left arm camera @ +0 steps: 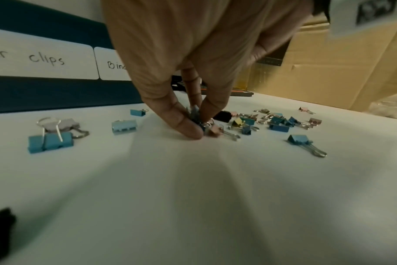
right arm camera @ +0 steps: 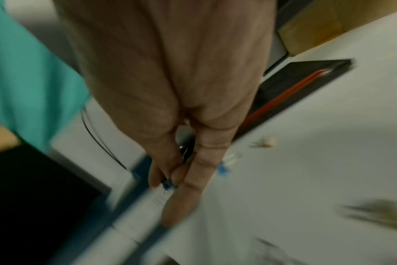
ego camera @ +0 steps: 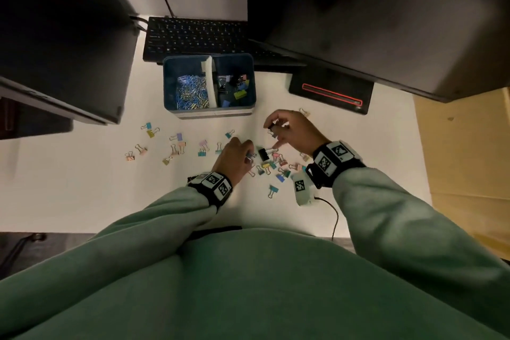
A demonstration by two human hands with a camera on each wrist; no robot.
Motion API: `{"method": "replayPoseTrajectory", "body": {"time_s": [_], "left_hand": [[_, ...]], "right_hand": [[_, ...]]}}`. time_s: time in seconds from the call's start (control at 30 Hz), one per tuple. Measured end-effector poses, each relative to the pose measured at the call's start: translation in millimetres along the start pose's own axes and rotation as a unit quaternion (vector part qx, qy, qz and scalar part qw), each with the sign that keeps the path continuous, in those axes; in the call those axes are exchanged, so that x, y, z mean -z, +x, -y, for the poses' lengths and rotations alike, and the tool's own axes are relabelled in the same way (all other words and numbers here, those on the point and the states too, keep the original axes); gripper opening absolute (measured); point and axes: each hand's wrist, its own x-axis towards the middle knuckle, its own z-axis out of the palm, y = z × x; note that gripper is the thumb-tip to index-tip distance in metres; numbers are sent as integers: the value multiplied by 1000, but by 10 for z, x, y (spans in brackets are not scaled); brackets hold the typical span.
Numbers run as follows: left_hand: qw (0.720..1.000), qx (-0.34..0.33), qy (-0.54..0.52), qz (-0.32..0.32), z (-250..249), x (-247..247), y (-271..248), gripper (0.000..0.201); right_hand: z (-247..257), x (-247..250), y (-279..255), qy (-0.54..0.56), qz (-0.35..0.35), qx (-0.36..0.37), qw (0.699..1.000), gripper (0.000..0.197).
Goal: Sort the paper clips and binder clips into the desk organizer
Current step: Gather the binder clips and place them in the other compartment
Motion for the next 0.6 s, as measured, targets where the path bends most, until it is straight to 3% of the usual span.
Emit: {"method": "replayPoseTrajectory", "body": {"time_s": [0.07, 0.17, 0.3, 0.37, 0.5, 0.6], "left_hand": [[1000, 4, 0, 5, 7, 4, 10, 21], [1000, 5, 2, 13, -8, 6, 27, 22], [999, -2, 25, 31, -59, 21, 47, 21], [999, -16, 25, 44, -66, 27, 51, 19], [999, -15, -9, 39, -34, 92, 44, 17], [996, -2, -91, -11, -112, 383, 25, 14]], "right_hand": [[358, 6, 189, 38, 6, 48, 998, 19], [786, -83, 547, -24, -15, 104, 994, 19], [909, -230, 848, -155, -3, 85, 984, 23], [812, -168, 806, -195, -30, 89, 976, 22], [264, 204, 560, -218, -186, 59, 956, 18], [-292, 382, 400, -299, -155, -60, 939, 30]]}}
